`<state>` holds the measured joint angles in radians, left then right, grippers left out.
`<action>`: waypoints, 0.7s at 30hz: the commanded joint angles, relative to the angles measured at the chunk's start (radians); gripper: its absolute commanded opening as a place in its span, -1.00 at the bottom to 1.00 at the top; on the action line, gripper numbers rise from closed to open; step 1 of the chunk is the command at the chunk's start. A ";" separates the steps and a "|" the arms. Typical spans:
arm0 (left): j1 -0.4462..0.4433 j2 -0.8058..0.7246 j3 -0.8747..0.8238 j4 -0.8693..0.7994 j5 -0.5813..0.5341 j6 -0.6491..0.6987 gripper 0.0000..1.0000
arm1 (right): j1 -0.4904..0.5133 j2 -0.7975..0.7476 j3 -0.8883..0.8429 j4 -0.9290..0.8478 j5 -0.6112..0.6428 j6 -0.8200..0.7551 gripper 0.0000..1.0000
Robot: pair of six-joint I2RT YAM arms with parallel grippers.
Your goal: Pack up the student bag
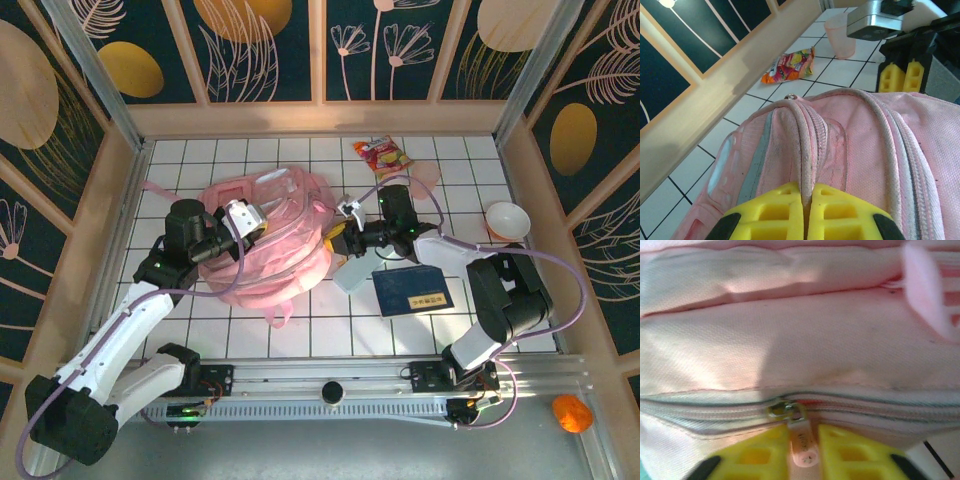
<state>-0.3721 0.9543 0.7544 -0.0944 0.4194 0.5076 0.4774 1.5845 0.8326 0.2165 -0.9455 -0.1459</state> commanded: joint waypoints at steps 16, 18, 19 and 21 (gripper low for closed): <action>-0.002 0.050 0.062 0.176 -0.337 -0.013 -1.00 | 0.111 -0.112 0.057 -0.082 0.090 0.053 -1.00; -0.002 0.059 0.063 0.173 -0.368 -0.007 -1.00 | 0.119 -0.113 0.075 -0.108 0.112 0.069 -1.00; -0.002 0.066 0.065 0.170 -0.386 -0.004 -1.00 | 0.123 -0.113 0.082 -0.115 0.114 0.082 -1.00; -0.003 0.076 0.067 0.165 -0.403 -0.003 -1.00 | 0.139 -0.119 0.087 -0.104 0.117 0.113 -1.00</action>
<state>-0.3813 1.0367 0.7650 -0.0414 0.1150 0.5034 0.6014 1.4998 0.8845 0.1375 -0.8516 -0.0856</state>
